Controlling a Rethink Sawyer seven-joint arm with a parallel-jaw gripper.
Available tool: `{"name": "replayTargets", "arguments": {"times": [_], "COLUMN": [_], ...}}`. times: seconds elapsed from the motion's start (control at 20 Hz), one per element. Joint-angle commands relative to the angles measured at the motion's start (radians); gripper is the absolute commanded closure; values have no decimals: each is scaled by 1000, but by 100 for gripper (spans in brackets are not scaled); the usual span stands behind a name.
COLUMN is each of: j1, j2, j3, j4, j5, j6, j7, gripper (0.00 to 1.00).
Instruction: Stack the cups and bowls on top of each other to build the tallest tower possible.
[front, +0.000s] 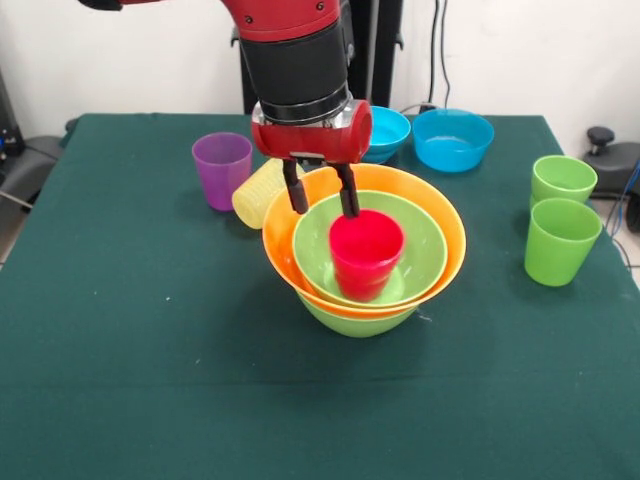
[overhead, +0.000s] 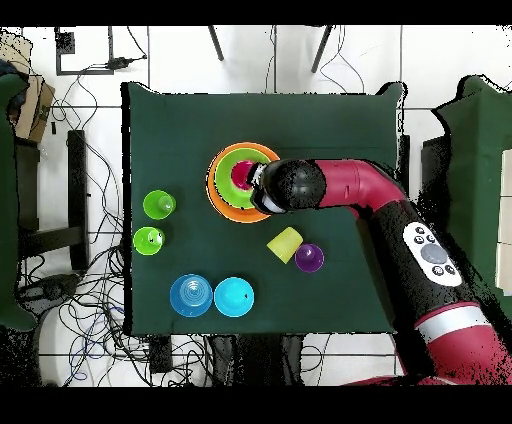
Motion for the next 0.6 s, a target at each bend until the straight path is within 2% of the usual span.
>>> {"name": "replayTargets", "arguments": {"times": [0.05,0.3,0.6], "j1": [21,23,4], "j2": [-15,-51,-154], "j3": [-53,-56,-51], "j4": [29,46,147], "j5": [-82,-67,-29], "j6": [-39,-18,3], "j7": [-68,-59,-42], "gripper": [0,0,0]}}
